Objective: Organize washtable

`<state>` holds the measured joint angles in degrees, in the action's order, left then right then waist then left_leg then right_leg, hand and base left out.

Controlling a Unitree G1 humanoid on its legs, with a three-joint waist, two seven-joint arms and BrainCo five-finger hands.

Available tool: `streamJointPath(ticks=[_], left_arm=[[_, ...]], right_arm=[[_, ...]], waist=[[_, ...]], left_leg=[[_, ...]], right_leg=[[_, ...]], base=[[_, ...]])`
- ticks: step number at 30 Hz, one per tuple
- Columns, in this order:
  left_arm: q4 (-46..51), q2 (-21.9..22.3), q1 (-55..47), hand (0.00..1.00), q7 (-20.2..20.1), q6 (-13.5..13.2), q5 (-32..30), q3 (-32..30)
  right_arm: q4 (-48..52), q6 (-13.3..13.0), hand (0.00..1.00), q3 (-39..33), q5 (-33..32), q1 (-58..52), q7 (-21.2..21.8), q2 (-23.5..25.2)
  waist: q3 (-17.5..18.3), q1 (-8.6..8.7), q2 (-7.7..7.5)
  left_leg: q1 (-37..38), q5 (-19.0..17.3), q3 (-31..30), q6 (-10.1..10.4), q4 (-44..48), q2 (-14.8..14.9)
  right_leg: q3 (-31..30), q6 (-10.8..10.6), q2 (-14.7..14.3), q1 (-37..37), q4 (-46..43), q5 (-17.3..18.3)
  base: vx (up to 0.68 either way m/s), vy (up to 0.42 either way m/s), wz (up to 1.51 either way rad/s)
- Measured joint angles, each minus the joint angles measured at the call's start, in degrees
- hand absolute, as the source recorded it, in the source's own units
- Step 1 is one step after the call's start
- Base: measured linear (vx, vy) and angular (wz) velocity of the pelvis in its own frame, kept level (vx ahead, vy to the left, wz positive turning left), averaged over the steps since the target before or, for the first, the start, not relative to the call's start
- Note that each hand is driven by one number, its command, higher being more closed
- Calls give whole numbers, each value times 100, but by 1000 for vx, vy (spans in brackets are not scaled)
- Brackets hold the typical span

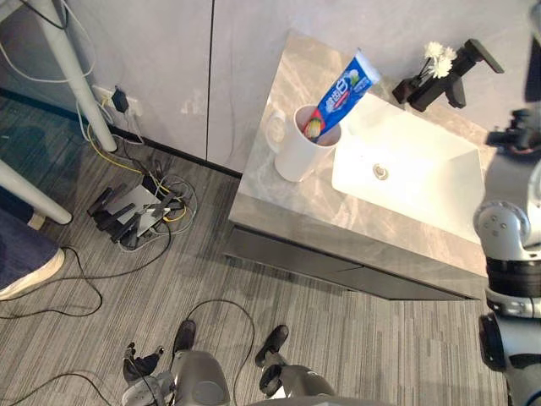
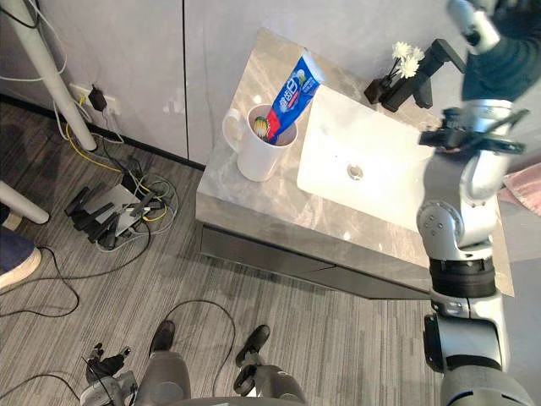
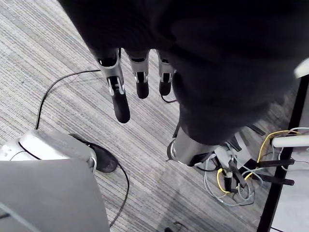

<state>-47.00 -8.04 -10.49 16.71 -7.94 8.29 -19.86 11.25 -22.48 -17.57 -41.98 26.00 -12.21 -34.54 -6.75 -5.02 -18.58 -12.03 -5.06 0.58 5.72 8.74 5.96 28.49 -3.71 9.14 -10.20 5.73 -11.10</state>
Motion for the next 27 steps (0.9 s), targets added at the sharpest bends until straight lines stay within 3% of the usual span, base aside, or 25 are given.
streamJointPath(ticks=[4,6,9,11,13,16,18,25,27], left_arm=[[-107,22,1,0,91,2,-6,-85],[-189,23,15,0,115,-3,-11,-113],[-314,107,-22,0,121,6,-13,-335],[-314,158,-106,0,114,13,-13,-341],[-312,177,-181,0,104,11,-16,-340],[-312,253,-191,0,81,4,-78,-332],[-310,313,-187,0,74,-12,-147,-334],[-322,587,-166,0,-79,-23,-175,-290],[-381,653,-148,0,-174,-24,-175,-284]], right_arm=[[126,-108,0,-907,507,-1074,-491,761],[-99,-116,0,-1302,739,-1807,-783,1390],[-607,-22,0,-1709,736,-2566,-1001,2241],[-1115,72,0,-1961,805,-2914,-1129,2482],[-1923,334,0,-2182,1180,-3084,-1315,2515],[-3515,1160,0,-2267,2129,-3278,-1431,2609],[-4010,1447,0,-2272,2357,-3341,-1377,2842],[-6352,1931,0,-2069,2520,-3384,-650,3541],[-6755,2044,0,-1800,2688,-3409,-417,3742]], waist=[[220,132,173],[277,172,296],[365,265,466],[398,275,537],[408,285,565],[418,285,645],[450,278,746],[544,224,1115],[570,108,1185]], left_leg=[[79,-116,147,-28,105,2],[102,-141,205,-27,135,6],[110,-139,213,-28,115,-6],[132,-140,234,-28,98,-8],[169,-139,258,-26,62,-9],[257,-140,264,-26,16,-22],[286,-144,270,-30,1,-28],[415,-179,99,-15,-91,-7],[475,-179,79,-15,-134,-4]], right_leg=[[-168,-16,9,20,0,-9],[-197,-39,11,18,1,12],[-189,-52,24,14,2,38],[-196,-49,27,17,2,43],[-212,-48,33,26,4,47],[-207,-77,89,91,4,76],[-206,-71,105,114,3,103],[101,-127,130,399,2,232],[138,-121,128,472,2,244]], base=[[23,44,-22],[-10,25,-14],[-1,5,-1],[9,8,-2],[20,28,-5],[18,31,0],[15,13,0],[58,15,20],[52,15,10]])
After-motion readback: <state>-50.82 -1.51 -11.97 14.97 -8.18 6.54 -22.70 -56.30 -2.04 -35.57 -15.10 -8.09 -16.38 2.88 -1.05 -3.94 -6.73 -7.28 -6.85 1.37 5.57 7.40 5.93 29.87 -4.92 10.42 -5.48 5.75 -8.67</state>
